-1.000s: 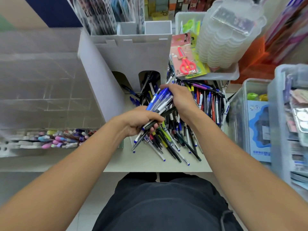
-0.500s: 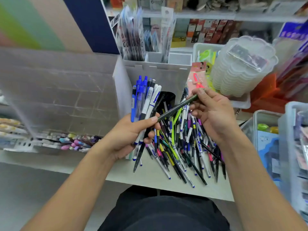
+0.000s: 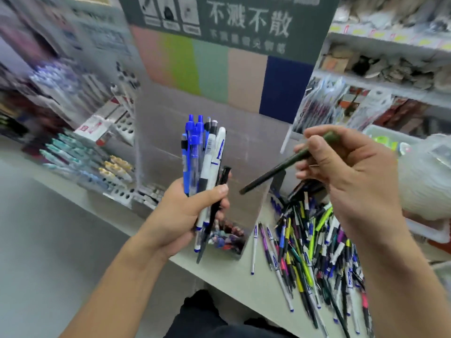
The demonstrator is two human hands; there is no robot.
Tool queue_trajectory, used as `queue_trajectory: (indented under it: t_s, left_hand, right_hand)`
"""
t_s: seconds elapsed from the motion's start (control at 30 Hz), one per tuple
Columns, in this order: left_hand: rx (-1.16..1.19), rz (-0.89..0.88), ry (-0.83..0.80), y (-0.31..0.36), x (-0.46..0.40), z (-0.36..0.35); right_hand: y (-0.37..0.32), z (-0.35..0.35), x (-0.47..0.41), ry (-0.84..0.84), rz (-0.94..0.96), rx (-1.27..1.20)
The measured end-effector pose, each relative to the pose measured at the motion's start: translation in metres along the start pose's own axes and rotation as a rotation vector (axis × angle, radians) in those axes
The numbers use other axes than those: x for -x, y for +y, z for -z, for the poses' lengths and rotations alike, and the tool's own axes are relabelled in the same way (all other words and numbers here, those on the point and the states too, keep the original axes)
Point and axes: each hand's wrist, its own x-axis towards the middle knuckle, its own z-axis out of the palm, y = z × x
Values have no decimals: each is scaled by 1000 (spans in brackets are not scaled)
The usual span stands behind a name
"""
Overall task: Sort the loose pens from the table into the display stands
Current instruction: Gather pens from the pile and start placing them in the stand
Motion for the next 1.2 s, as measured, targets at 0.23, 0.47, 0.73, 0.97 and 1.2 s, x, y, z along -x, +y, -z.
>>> queue_trajectory:
  t_s: [0.23,0.47,0.73,0.97,1.2]
  left_hand:
    - [83,27,-50,13,-18,54]
    - [20,-3,-58,28,-39,101]
    - [131,-13,-36,36,-49,140]
    - [152,-64,-7,40,-49,156]
    - [149,-80,9,47,-51,160]
  right_hand:
    - [15,-61,-8,149,-8,-35]
    - [8,-115,-30,287,306,222]
    - [24,-202,-114,107,419,424]
    - [34,-242,-153,-44,392,706]
    - [26,-186,-114,302,605,500]
